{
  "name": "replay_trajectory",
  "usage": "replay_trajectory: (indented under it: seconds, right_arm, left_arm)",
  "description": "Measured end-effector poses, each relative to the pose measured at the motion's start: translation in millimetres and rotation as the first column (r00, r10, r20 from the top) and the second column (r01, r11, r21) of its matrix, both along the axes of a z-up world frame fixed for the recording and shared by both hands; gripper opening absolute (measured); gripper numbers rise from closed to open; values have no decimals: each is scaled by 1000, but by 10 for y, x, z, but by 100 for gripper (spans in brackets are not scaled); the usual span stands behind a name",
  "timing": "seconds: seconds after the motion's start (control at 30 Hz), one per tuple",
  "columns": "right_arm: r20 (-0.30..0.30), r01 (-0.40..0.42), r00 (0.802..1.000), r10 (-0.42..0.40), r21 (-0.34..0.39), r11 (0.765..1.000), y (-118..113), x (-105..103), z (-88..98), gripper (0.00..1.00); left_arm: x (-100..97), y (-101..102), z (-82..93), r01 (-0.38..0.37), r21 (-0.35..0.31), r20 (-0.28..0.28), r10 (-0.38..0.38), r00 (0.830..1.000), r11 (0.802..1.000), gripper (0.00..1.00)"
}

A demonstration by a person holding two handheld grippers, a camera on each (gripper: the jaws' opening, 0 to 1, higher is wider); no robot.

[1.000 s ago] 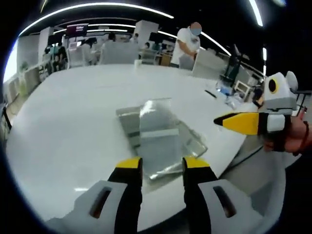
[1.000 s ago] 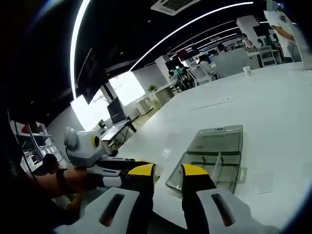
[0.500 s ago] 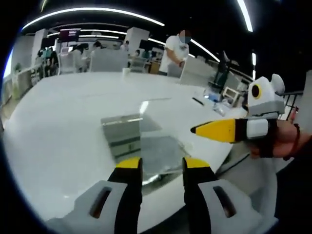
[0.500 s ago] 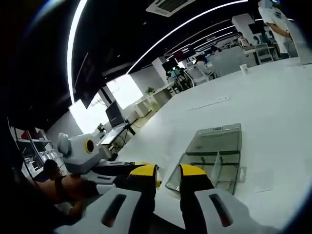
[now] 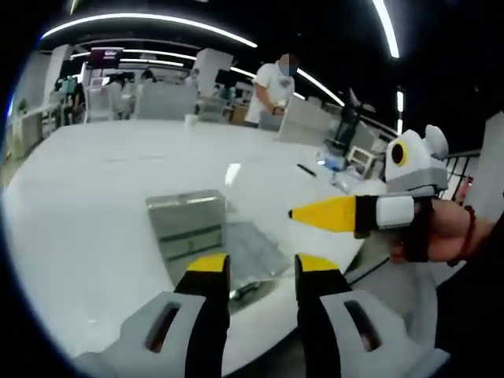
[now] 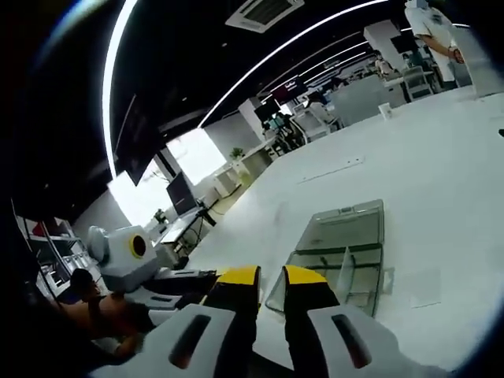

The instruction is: Insert the divider into the dual guide fixture by aligning both edges with the guide slots and pushing it downward to the bottom, including one-sided entry, uneven engagement, binding, and posture correction.

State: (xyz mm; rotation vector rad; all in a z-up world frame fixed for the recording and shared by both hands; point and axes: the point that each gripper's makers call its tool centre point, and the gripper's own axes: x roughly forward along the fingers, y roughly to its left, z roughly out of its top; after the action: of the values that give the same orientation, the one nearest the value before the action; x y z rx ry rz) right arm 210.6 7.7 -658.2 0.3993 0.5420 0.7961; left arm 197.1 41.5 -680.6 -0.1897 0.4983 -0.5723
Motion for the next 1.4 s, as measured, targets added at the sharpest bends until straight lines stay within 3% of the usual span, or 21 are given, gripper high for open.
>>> replay_trajectory:
  seconds: [0.57,0.77,1.2,1.4]
  right_arm:
    - [3,31,1000,-31,30,999,-24,28,38,2]
    - [-17,53,999,-52,81,995,-26,43,86,1]
    - [-44,78,996,-74,92,993,-10,54,98,0]
    - [-65,88,994,-83,81,993,12,54,78,0]
  left_arm:
    - [-54,-129,37,-31,-118,-47,25,999,993,31]
    - [-56,-174,54,-53,-182,-77,39,996,982,31]
    - [-94,-200,56,-51,-226,-102,28,994,973,31]
    - [-116,-185,44,-25,-192,-82,10,997,981,32]
